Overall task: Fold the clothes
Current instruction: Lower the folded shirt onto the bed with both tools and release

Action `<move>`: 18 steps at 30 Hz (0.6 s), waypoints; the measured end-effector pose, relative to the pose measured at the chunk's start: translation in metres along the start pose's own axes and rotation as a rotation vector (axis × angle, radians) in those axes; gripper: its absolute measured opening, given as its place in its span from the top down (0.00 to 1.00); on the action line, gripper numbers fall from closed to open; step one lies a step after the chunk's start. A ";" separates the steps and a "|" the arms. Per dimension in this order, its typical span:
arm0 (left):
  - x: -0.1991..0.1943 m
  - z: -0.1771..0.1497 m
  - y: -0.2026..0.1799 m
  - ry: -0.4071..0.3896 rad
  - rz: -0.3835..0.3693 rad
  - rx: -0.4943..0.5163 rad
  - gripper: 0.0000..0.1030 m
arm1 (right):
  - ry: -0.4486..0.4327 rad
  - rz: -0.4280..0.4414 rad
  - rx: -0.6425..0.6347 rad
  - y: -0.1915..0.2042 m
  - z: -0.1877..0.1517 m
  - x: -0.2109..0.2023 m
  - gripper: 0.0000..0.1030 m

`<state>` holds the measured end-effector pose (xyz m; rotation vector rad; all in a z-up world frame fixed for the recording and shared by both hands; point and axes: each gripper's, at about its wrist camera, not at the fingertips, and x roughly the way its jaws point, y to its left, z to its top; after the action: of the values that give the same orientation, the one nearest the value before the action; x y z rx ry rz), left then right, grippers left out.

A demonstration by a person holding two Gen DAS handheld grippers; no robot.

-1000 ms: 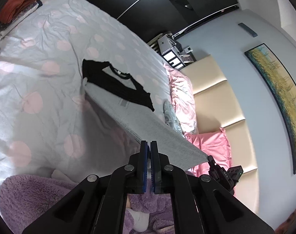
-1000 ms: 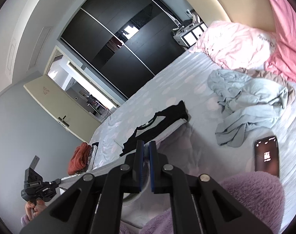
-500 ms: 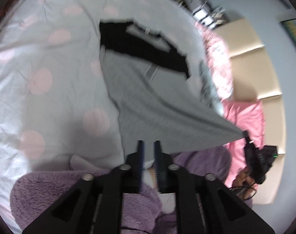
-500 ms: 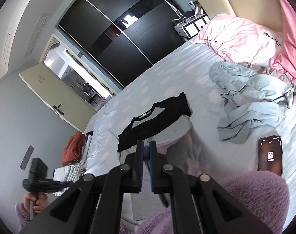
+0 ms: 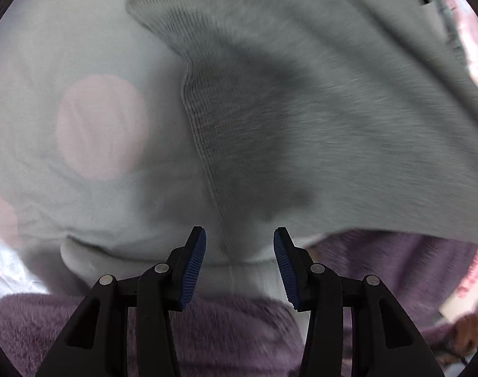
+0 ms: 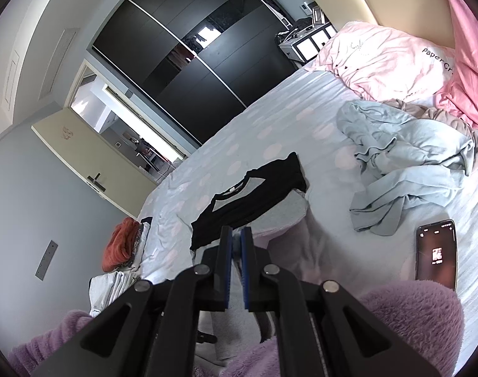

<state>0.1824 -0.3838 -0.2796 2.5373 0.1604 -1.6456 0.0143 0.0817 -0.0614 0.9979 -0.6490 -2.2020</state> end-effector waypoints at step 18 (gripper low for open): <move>-0.077 -0.079 0.019 -0.297 -0.412 0.036 0.95 | 0.006 -0.013 0.045 -0.021 -0.003 0.003 0.95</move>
<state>0.2250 -0.3928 -0.1769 2.3576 0.6665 -2.1615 0.0078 0.0937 -0.0780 1.0344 -0.6941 -2.2034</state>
